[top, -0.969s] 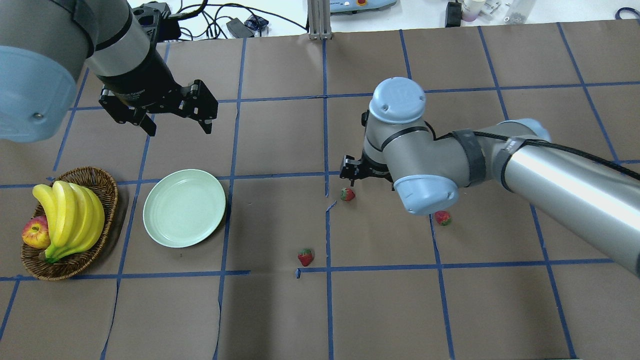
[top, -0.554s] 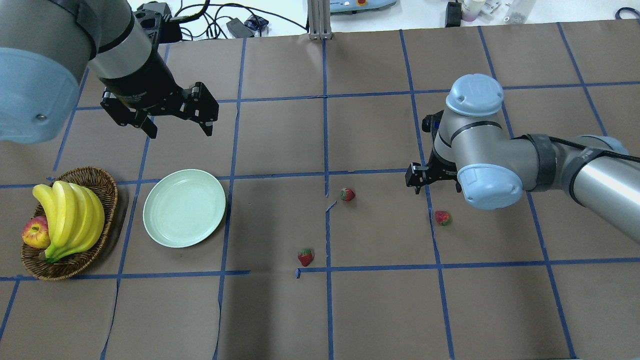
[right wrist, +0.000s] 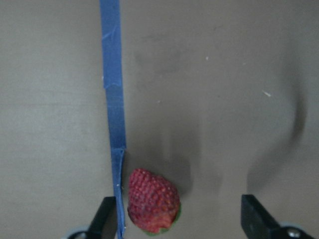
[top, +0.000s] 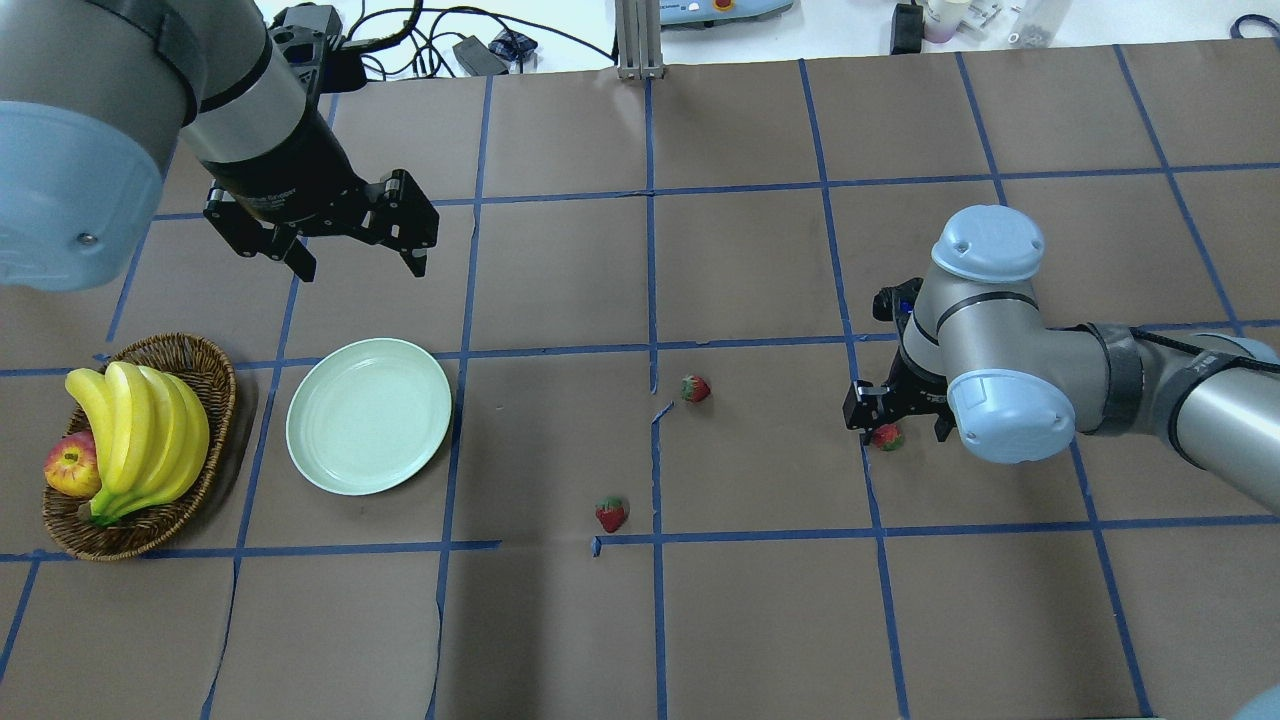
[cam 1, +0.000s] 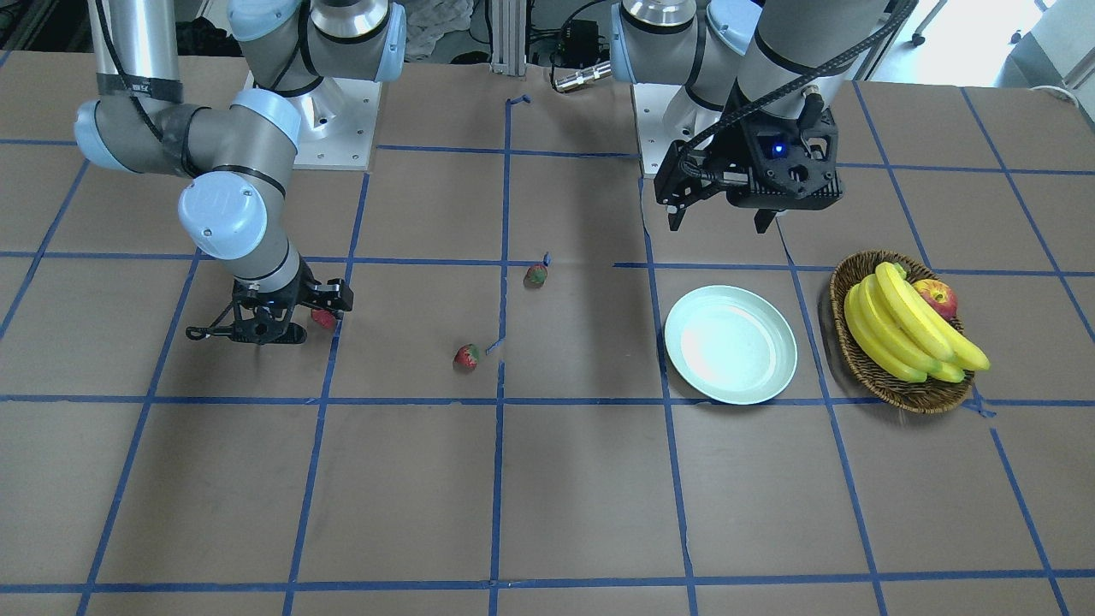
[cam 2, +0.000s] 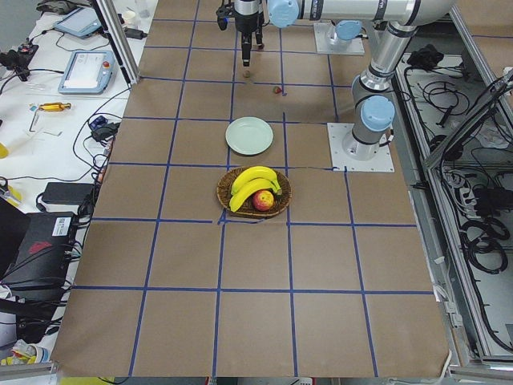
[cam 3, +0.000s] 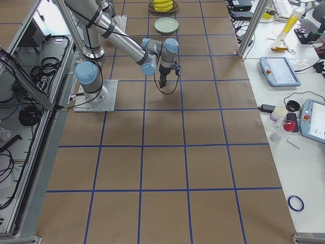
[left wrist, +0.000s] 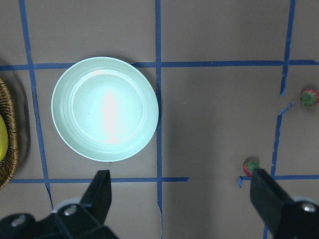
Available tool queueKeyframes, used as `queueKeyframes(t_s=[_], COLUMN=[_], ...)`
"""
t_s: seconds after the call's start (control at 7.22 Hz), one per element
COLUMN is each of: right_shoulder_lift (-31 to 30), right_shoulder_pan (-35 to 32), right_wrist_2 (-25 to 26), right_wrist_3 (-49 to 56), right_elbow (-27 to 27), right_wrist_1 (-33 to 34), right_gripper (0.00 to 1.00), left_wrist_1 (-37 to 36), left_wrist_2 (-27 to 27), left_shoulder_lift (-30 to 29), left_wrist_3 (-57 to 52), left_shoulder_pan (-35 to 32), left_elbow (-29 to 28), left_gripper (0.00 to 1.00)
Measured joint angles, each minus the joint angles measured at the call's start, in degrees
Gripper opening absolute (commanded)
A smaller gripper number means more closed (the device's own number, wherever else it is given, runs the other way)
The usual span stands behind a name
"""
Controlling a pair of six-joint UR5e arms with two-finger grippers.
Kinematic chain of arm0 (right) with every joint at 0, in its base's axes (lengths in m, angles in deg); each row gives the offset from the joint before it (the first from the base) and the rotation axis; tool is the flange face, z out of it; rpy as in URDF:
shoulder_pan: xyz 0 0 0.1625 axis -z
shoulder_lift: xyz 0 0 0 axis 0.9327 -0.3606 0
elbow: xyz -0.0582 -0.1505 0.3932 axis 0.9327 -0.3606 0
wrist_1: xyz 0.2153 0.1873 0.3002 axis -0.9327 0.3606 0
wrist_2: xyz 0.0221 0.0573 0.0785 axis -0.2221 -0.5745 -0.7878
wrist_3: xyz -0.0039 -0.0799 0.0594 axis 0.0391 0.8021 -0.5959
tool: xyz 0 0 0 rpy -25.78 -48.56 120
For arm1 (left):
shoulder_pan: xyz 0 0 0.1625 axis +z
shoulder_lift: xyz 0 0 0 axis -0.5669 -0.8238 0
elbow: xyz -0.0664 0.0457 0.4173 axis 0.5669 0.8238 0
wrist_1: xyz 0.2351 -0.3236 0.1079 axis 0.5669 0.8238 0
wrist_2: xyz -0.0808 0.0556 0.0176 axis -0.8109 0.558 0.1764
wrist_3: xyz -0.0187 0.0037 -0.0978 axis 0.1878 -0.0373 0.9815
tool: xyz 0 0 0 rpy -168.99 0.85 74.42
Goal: Collect all strawberries into plate
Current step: 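Move the right gripper back and grasp the second strawberry, then carry the strawberry toward the plate with the right gripper and release it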
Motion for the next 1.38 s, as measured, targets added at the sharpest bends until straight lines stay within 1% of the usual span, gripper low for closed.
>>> queueKeyframes(t_s=[0.14, 0.42, 0.55, 0.69, 0.83, 0.97, 1.25, 1.38], right_shoulder_lift=[0.0, -0.1, -0.1, -0.1, 0.0, 0.2, 2.6, 5.5], right_shoulder_pan=[0.0, -0.2, -0.6, -1.8, -4.6, -9.8, -22.3, -27.2], right_wrist_2=[-0.4, -4.2, -7.7, -12.2, -15.5, -16.7, -16.6, -15.8], right_wrist_3=[-0.1, -2.1, -5.7, -10.9, -17.9, -26.4, -42.6, -48.3], right_elbow=[0.0, -0.9, -2.1, -4.7, -7.7, -10.1, -13.9, -16.6], right_wrist_1=[0.2, 1.0, 2.5, 3.6, 3.7, 3.9, 5.7, 6.8], right_gripper=[0.00, 0.00, 0.00, 0.00, 0.00, 0.00, 0.00, 0.00], left_wrist_1=[0.0, 0.0, 0.0, 0.0, 0.0, 0.0, 0.0, 0.0], left_wrist_2=[0.0, 0.0, 0.0, 0.0, 0.0, 0.0, 0.0, 0.0], left_shoulder_lift=[0.0, 0.0, 0.1, 0.1, 0.1, 0.1, 0.2, 0.2], left_wrist_3=[0.0, 0.0, 0.0, 0.0, 0.0, 0.0, -0.2, -0.2], left_shoulder_pan=[0.0, 0.0, 0.0, 0.0, 0.0, 0.0, 0.0, 0.0], left_elbow=[0.1, 0.1, 0.1, 0.1, 0.1, 0.0, 0.0, 0.0], left_gripper=[1.00, 1.00, 1.00, 1.00, 1.00, 1.00, 1.00, 1.00])
